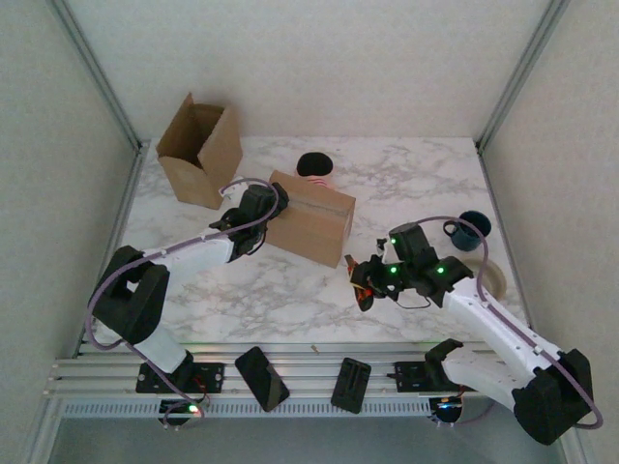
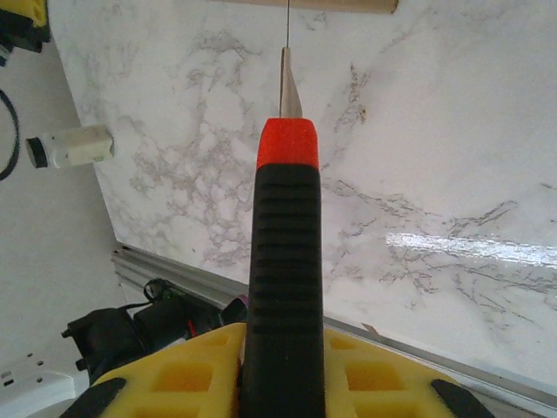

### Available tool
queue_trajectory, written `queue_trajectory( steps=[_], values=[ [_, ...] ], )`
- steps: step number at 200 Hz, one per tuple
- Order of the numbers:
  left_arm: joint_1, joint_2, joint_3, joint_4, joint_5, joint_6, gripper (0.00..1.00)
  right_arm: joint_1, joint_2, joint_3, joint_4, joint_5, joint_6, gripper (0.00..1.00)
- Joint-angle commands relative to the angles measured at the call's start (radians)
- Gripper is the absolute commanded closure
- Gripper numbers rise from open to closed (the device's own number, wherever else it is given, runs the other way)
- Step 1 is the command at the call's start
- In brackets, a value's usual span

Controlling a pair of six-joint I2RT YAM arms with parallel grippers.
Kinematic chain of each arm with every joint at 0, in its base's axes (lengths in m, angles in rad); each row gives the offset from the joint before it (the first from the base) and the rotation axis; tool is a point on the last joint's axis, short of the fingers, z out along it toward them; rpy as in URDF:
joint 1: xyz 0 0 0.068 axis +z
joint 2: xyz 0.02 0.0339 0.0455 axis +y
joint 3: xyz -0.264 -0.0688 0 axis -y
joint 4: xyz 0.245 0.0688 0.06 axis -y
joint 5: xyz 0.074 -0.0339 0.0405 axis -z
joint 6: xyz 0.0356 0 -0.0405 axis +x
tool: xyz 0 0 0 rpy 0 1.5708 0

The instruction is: Unpack the express box

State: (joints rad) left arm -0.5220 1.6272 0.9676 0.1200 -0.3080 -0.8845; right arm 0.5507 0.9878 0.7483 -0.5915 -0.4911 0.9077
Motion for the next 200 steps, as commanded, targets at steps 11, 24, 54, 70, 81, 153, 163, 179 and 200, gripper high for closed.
queue_trajectory(
  steps=[11, 24, 54, 70, 81, 153, 163, 179, 200],
  values=[
    [-0.003, 0.088, -0.053, -0.237, -0.003, 0.033, 0.0, -0.075, -0.026, 0.111, -0.033, -0.021, -0.083, 1.0],
    [-0.003, 0.088, -0.055, -0.237, -0.003, 0.033, 0.0, -0.105, -0.013, 0.135, -0.01, -0.05, -0.118, 1.0],
    [-0.002, 0.086, -0.055, -0.237, -0.003, 0.037, 0.0, -0.159, 0.042, 0.185, 0.023, -0.092, -0.193, 1.0],
    [-0.001, 0.085, -0.055, -0.238, -0.003, 0.035, 0.0, -0.176, 0.077, 0.199, 0.05, -0.118, -0.207, 1.0],
    [-0.001, 0.085, -0.055, -0.237, -0.002, 0.036, 0.0, -0.181, 0.1, 0.205, 0.07, -0.134, -0.208, 1.0],
    [-0.001, 0.087, -0.053, -0.238, 0.0, 0.036, 0.0, -0.18, 0.123, 0.171, 0.123, -0.158, -0.175, 1.0],
    [-0.001, 0.086, -0.053, -0.238, 0.0, 0.038, 0.0, -0.181, 0.12, 0.165, 0.124, -0.155, -0.172, 1.0],
    [-0.001, 0.085, -0.055, -0.24, -0.001, 0.037, 0.0, -0.18, 0.118, 0.159, 0.116, -0.138, -0.171, 1.0],
    [-0.001, 0.082, -0.056, -0.241, -0.002, 0.037, 0.0, -0.181, 0.123, 0.157, 0.106, -0.127, -0.171, 1.0]
  ],
)
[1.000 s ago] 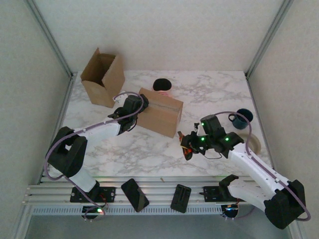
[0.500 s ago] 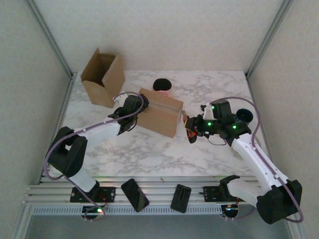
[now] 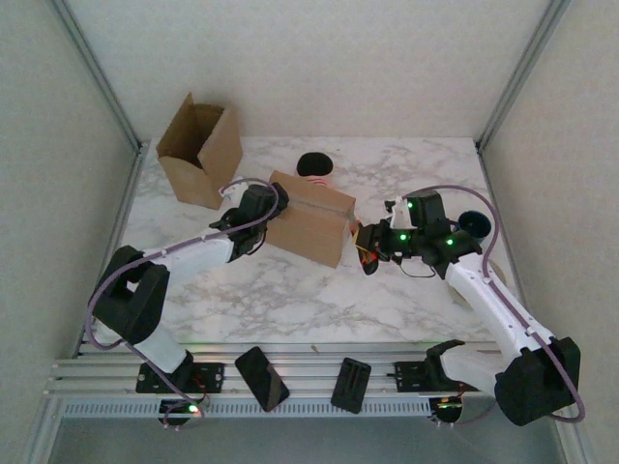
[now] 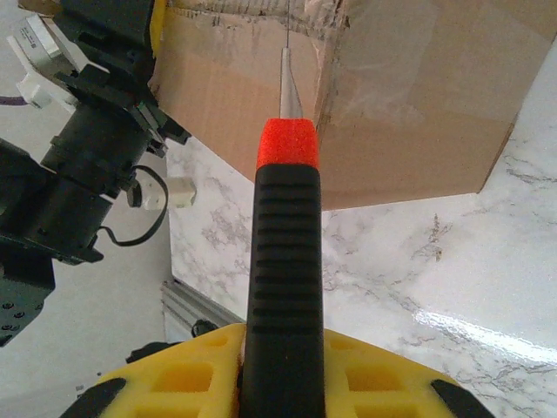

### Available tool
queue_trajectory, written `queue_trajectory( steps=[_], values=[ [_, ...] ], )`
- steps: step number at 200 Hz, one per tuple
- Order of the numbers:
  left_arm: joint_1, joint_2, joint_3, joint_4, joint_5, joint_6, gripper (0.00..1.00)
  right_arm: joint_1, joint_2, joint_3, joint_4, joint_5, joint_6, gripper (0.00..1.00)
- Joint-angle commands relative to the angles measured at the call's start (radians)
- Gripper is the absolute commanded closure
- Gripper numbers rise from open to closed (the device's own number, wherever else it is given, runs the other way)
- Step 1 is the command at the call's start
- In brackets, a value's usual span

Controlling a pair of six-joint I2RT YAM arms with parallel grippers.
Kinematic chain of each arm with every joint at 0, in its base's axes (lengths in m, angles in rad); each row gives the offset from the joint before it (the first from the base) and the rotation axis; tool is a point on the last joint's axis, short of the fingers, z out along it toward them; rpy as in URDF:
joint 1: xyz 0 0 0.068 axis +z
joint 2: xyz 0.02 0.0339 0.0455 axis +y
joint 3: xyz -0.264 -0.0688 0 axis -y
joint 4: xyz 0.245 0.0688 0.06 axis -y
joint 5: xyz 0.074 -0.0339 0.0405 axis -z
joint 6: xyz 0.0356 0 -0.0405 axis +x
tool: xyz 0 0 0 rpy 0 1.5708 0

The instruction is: Unpack the express box

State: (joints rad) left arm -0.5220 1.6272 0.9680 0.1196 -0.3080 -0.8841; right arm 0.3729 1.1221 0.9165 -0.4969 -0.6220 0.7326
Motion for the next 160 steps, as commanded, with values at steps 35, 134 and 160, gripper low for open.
queue_trajectory(
  steps=[35, 134, 160],
  values=[
    [-0.001, 0.08, -0.055, -0.242, -0.004, 0.036, 0.0, -0.003, 0.0, -0.011, 0.0, 0.015, 0.003, 1.0],
    [-0.001, 0.092, -0.026, -0.307, -0.029, 0.033, 0.0, -0.004, 0.017, -0.014, -0.002, 0.024, 0.001, 1.0],
    [-0.001, 0.093, -0.026, -0.307, -0.029, 0.035, 0.0, -0.003, 0.023, -0.013, 0.0, 0.028, -0.001, 1.0]
  ],
)
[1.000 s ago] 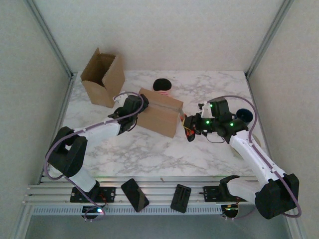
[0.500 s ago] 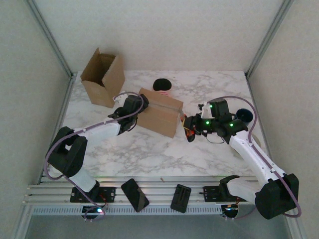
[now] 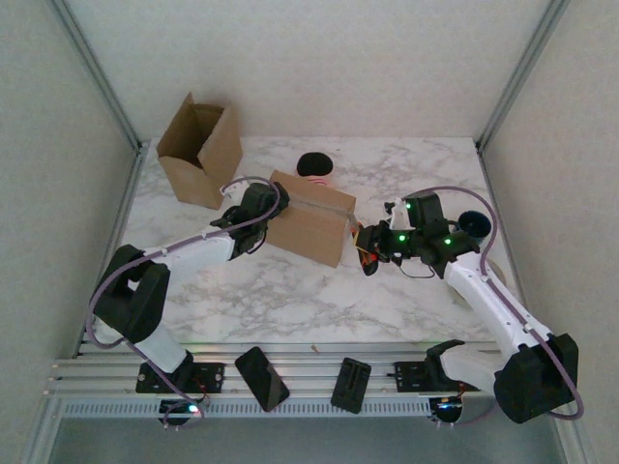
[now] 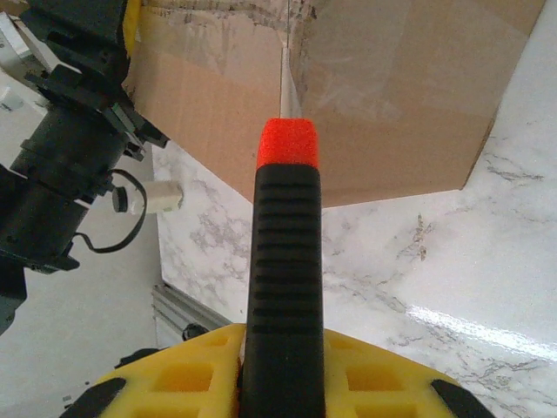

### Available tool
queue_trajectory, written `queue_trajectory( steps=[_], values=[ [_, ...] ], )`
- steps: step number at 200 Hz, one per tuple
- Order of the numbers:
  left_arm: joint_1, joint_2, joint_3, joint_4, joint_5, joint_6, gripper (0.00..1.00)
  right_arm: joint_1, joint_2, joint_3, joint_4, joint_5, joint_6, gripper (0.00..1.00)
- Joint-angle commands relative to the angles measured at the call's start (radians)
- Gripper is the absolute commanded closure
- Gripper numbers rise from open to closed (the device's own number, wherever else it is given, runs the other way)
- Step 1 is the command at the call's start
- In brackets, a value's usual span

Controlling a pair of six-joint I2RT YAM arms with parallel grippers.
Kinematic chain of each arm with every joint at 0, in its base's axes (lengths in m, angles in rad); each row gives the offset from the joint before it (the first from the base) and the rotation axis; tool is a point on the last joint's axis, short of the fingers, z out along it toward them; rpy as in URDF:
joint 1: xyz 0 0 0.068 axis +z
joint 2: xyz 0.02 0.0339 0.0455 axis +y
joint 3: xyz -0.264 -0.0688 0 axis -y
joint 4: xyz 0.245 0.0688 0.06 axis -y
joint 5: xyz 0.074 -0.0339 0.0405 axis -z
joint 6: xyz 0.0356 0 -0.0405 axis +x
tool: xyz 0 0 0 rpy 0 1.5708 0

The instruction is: Unpack the express box

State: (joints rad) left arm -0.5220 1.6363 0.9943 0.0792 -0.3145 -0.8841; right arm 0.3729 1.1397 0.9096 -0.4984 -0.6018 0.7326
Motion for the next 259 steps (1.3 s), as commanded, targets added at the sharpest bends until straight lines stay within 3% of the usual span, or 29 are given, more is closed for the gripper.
queue_trajectory(
  steps=[1, 155, 259],
  values=[
    [-0.001, 0.084, -0.052, -0.266, -0.023, 0.035, 0.0, -0.003, 0.006, -0.005, 0.001, 0.008, -0.001, 1.0],
    [-0.001, 0.084, -0.051, -0.268, -0.023, 0.036, 0.0, -0.003, 0.051, 0.006, 0.002, 0.03, -0.024, 1.0],
    [-0.001, 0.092, -0.042, -0.273, -0.024, 0.039, 0.0, 0.011, 0.013, -0.087, -0.029, -0.066, 0.016, 1.0]
  ],
)
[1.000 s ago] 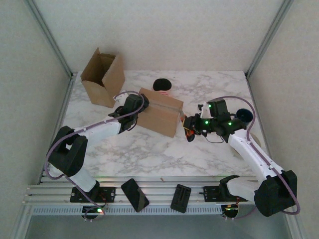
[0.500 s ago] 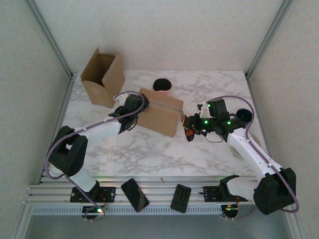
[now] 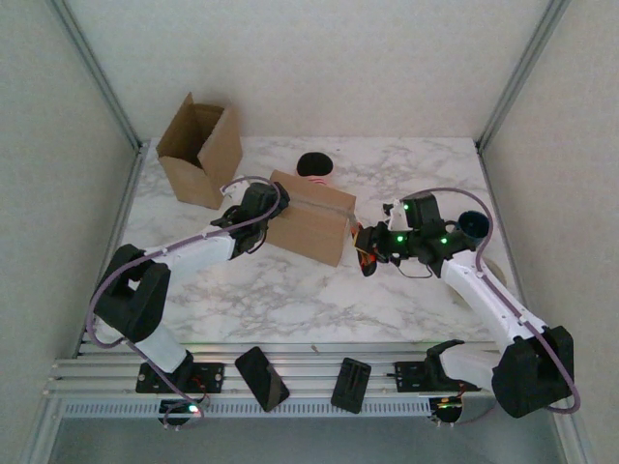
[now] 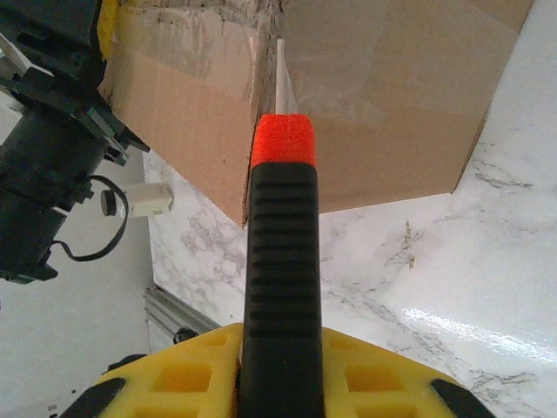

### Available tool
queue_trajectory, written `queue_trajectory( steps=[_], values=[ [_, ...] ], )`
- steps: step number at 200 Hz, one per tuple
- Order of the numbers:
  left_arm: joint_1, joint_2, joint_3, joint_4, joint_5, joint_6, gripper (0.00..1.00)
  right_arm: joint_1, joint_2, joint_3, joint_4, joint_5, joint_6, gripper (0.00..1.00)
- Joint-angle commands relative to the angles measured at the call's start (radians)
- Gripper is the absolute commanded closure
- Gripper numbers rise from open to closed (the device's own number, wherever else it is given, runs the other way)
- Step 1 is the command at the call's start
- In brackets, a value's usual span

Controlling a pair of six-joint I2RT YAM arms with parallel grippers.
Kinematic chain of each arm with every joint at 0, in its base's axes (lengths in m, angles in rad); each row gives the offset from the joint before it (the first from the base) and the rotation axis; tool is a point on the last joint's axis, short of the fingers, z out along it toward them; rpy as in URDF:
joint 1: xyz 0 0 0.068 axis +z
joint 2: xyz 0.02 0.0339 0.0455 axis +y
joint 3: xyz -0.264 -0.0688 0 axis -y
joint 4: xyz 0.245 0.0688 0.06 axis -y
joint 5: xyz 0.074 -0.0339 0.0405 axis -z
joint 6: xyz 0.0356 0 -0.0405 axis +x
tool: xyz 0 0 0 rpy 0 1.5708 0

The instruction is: Unpack the express box

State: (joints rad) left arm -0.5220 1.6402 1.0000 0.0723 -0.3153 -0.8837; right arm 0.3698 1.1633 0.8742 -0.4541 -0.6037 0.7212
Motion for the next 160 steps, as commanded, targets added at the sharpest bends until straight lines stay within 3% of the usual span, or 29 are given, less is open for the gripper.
queue_trajectory(
  steps=[1, 60, 160],
  values=[
    [-0.001, 0.088, -0.047, -0.267, -0.023, 0.039, 0.0, 0.015, -0.011, -0.052, -0.072, -0.066, 0.028, 1.0],
    [-0.001, 0.087, -0.046, -0.271, -0.024, 0.04, 0.0, 0.04, -0.026, -0.115, 0.028, -0.162, 0.076, 1.0],
    [-0.001, 0.093, -0.043, -0.268, -0.021, 0.041, 0.0, 0.108, -0.048, -0.135, 0.022, -0.163, 0.128, 1.0]
  ],
)
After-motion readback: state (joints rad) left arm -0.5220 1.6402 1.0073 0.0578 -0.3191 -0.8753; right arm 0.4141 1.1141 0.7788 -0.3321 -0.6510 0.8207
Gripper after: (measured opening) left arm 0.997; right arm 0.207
